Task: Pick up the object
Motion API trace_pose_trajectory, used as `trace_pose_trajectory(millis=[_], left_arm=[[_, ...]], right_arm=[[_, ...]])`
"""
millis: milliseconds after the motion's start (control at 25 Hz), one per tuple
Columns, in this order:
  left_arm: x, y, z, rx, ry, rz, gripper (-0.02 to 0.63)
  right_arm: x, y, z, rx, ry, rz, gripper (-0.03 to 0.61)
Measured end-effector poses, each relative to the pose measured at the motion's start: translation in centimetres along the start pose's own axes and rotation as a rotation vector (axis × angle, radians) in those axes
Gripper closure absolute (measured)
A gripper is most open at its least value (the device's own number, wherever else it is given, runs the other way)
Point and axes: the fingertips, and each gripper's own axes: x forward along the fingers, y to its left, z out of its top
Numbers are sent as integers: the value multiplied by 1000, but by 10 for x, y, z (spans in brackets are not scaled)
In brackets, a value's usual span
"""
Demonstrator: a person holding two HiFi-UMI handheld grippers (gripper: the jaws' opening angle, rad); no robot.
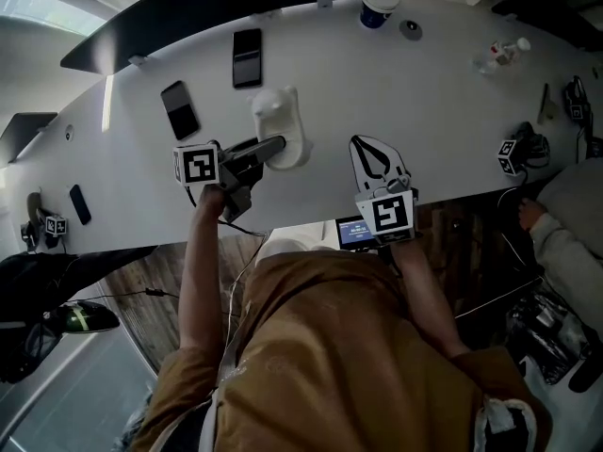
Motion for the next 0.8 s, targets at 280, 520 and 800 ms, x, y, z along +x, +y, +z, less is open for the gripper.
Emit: trace_pose_trajectory(millis=[280,520,800], left_arm=[[-8,-22,-13,49,-84,19,436],[-12,-41,-11,130,-152,48,436],[-28,-75,7,320,-299,100,437]], right_arm=[[-17,-7,12,10,-39,-35,568],[-30,-16,25,1,-120,-59,568],[-49,-23,47,20,-138,-95,568]])
